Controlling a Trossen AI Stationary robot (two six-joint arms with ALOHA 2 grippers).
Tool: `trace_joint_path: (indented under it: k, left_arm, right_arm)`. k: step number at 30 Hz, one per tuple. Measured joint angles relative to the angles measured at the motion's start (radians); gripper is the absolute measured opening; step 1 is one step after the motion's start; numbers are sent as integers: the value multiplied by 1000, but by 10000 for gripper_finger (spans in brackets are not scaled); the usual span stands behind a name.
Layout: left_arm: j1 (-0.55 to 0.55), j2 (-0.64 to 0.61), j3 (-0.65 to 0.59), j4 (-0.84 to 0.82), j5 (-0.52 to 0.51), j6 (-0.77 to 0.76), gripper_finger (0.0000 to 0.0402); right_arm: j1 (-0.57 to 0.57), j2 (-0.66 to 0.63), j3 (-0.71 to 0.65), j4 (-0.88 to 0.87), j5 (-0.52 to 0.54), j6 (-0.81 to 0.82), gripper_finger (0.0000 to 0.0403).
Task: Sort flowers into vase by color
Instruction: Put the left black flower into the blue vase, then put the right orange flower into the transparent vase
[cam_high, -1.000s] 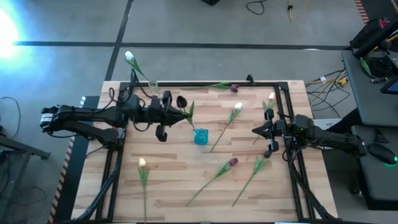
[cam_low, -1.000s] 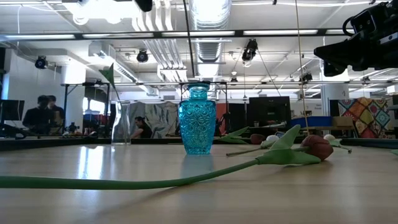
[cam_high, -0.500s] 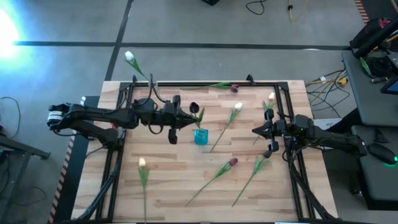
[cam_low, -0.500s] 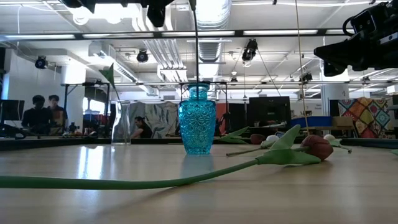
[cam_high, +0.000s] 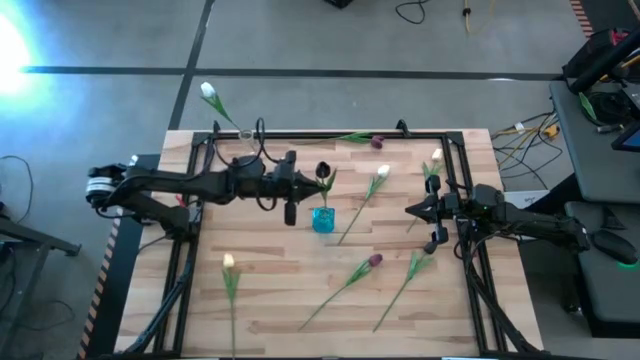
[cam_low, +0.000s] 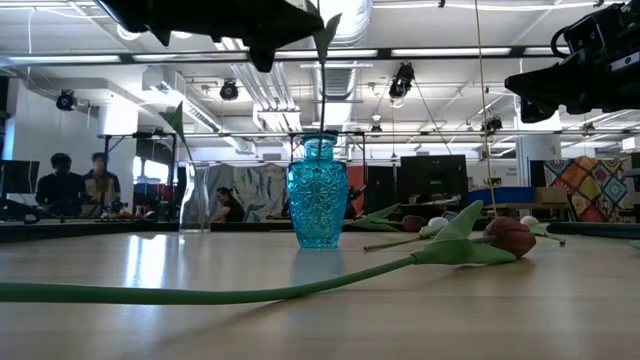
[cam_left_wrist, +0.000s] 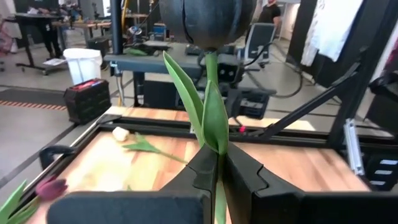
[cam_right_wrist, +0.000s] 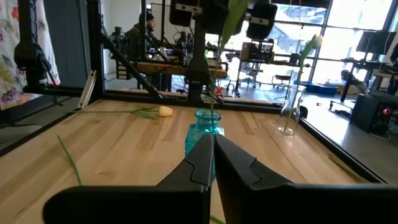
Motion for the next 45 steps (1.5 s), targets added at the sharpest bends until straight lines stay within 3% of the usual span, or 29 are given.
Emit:
trace_joint_path:
  k: [12, 26, 37, 45]
  left_arm:
    - [47, 39, -1, -4, -1, 16, 15]
    - [50, 31, -15, -110, -1, 102, 131]
    - [50, 9, -155, 63, -1, 131, 153]
    - [47, -110, -294, 120, -1, 125, 153]
  right_arm:
    - [0, 0, 0, 0, 0, 0, 9]
    - [0, 0, 0, 0, 0, 0, 9]
    - [0, 0, 0, 0, 0, 0, 9]
    - [0, 0, 0, 0, 0, 0, 9]
